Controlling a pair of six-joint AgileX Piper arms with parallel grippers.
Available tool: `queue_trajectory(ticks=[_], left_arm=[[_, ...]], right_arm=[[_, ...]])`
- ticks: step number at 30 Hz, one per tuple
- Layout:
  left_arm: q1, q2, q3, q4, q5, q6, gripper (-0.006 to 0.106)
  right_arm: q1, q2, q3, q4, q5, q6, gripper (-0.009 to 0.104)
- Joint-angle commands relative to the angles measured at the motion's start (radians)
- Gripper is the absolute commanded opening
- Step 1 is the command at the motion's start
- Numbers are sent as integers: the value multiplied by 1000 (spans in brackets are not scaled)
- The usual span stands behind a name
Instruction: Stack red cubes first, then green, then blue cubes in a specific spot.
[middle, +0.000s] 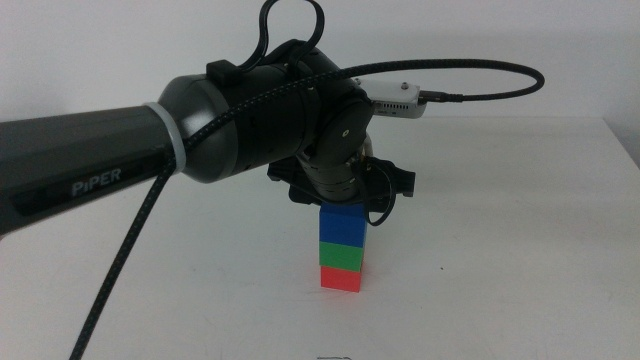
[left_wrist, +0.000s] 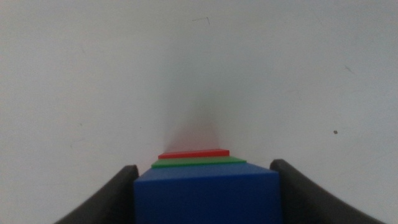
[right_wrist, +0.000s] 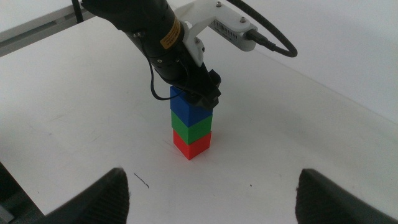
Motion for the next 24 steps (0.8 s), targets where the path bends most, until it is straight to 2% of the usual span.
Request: queue_trajectory(ticks=[1, 9, 13, 15, 19, 24], left_arm=[[-5, -50, -27, 9, -31, 0, 70], [-5, -50, -27, 10, -31, 4, 81], [0, -92, -28, 32, -16, 60, 91], [0, -135, -28, 53, -16, 68, 94], [0, -278, -28, 159, 3, 67, 94], [0, -428, -28, 240, 152, 90, 94]], right_arm=[[-6, 5, -21, -16, -70, -12, 74], [-6, 5, -21, -16, -70, -12, 74], [-6, 5, -21, -16, -70, -12, 74], [-6, 5, -21, -16, -70, -12, 74], [-6, 5, -21, -16, -70, -12, 74], [-6, 5, -21, -16, -70, -12, 74]])
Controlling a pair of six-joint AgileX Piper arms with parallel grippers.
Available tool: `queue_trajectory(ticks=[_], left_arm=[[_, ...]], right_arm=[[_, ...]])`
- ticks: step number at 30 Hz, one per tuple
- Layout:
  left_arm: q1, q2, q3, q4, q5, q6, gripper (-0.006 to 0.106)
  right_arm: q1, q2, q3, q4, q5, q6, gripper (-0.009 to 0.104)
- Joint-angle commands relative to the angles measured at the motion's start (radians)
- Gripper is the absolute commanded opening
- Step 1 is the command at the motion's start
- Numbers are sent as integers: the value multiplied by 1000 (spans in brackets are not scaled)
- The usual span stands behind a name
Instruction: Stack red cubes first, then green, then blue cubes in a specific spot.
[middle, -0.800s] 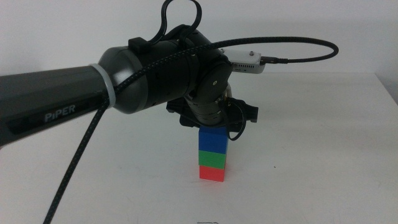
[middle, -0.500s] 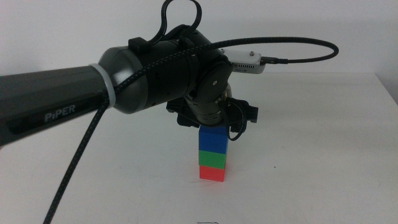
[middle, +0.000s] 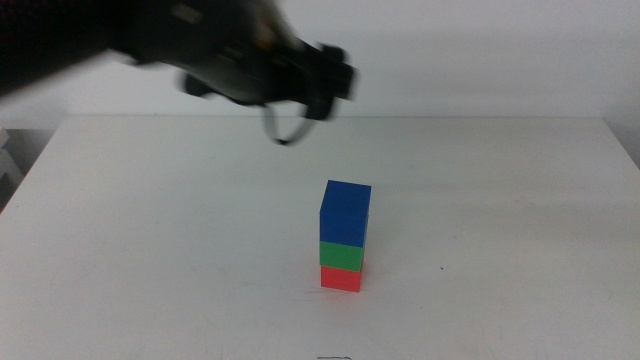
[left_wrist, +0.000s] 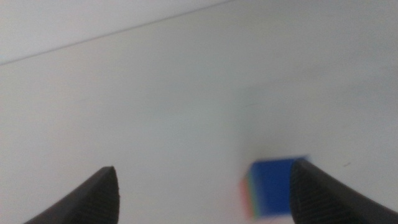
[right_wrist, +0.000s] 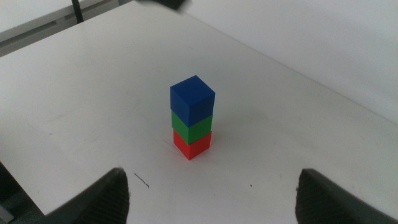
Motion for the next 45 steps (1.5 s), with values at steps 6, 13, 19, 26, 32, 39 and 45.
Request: queue_trajectory(ticks=[6, 13, 19, 26, 32, 39, 45], left_arm=[[0, -189, -28, 117, 233, 26, 94], [50, -297, 1, 141, 216, 161, 94], [375, -501, 224, -187, -110, 445, 94], [677, -728, 471, -441, -376, 593, 94], [716, -855, 522, -460, -405, 590, 94], [716, -892, 523, -459, -403, 590, 94], [716, -891, 580, -459, -407, 590, 94]], right_arm=[[-6, 5, -21, -16, -70, -12, 74], [-6, 6, -21, -16, -70, -12, 74], [-6, 7, -21, -27, -69, -12, 74], [-6, 7, -21, -35, -69, -12, 74], [-6, 7, -21, -36, -69, -12, 74], [-6, 7, -21, -36, -69, -12, 74], [-6, 7, -20, -35, -68, -12, 74]])
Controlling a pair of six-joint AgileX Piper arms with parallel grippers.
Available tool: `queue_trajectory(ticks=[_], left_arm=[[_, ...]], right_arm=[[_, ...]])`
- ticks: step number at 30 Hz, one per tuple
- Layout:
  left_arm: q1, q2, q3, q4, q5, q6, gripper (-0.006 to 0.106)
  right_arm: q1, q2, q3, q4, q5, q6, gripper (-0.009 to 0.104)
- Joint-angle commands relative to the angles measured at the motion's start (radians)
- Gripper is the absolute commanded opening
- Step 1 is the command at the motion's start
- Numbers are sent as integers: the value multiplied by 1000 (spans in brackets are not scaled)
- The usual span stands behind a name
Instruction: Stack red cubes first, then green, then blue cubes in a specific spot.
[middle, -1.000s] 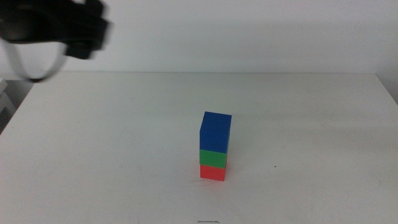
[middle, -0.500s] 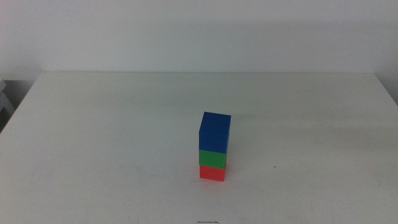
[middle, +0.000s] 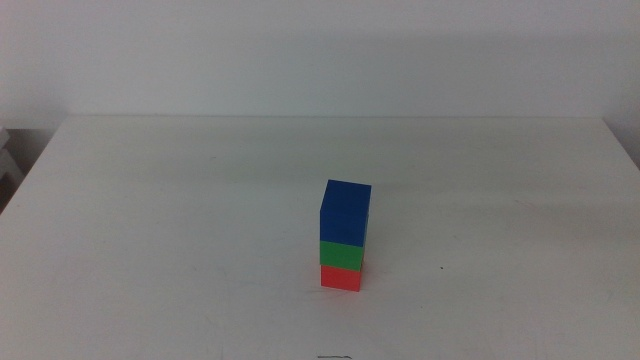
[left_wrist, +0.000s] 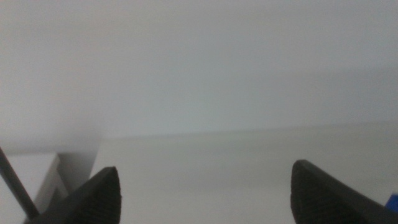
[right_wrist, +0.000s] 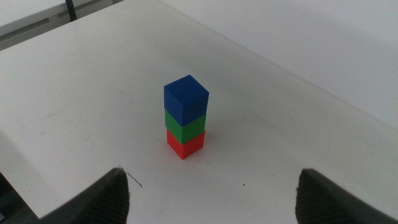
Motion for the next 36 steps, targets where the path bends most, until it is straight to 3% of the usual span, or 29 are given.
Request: queue_trajectory(ticks=[1, 4, 7, 9, 11, 16, 20, 24, 27, 30, 33, 36], left_arm=[[-1, 3, 6, -14, -77, 0, 94], [-1, -12, 56, -8, -86, 0, 94], [-1, -53, 132, 3, -154, 0, 94], [-1, -85, 204, 3, -227, 0, 94], [-1, -118, 285, 2, -316, 0, 94], [-1, -204, 462, 1, -481, 0, 94], [-1, -281, 589, 1, -552, 0, 94], [-1, -351, 697, 1, -566, 0, 94], [-1, -409, 766, 1, -566, 0, 94], [-1, -474, 825, 1, -566, 0, 94], [-1, -542, 870, 1, -576, 0, 94], [-1, -607, 921, 1, -604, 0, 94]], right_arm=[[-6, 7, -20, -13, -68, -12, 74], [-8, 6, 19, -89, -103, -12, 74], [-10, -13, 101, -207, -229, -12, 74], [-17, -43, 178, -242, -325, -12, 74], [-57, -72, 252, -223, -375, -12, 74], [-282, -195, 452, -96, -390, -12, 74], [-448, -326, 603, -83, -405, -12, 74], [-579, -483, 724, -86, -524, -12, 74], [-650, -564, 785, -76, -634, -12, 74], [-696, -611, 836, -26, -688, -12, 74], [-713, -612, 888, 29, -745, -12, 74], [-716, -612, 943, 38, -845, -12, 74]])
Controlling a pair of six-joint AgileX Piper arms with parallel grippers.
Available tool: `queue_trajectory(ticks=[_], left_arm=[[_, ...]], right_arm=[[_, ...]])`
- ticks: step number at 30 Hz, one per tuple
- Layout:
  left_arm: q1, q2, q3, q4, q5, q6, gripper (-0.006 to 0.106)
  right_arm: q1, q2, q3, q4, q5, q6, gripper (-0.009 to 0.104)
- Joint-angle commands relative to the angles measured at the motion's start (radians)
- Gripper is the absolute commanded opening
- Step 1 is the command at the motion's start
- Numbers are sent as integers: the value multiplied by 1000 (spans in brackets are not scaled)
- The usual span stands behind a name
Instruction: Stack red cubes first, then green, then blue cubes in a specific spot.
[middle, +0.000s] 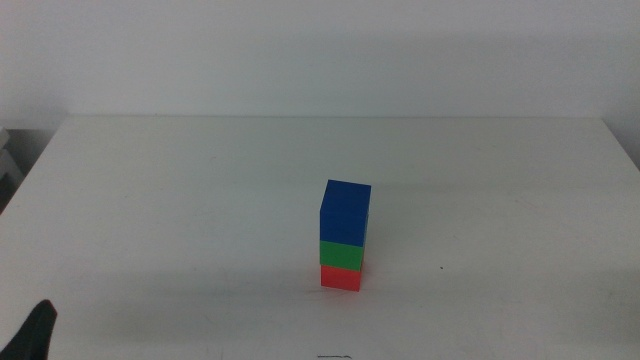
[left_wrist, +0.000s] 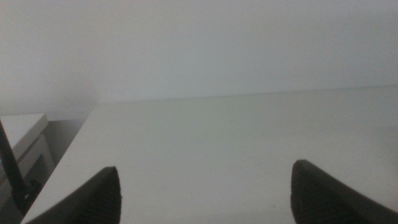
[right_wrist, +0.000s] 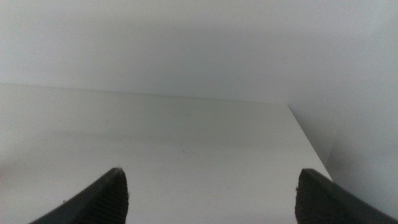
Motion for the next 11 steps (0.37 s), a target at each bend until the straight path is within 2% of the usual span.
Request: queue_trajectory(ticks=[1, 3, 11], left_arm=[[-1, -37, 17, -4, -117, 0, 94], [-1, -32, 15, -4, -85, 0, 94], [-1, -34, 17, -4, -87, 0, 94]], right_arm=[[-9, -19, 10, 4, -163, -12, 74], [-9, -19, 52, 4, -239, -12, 74], [-9, -19, 54, 7, -239, -12, 74]])
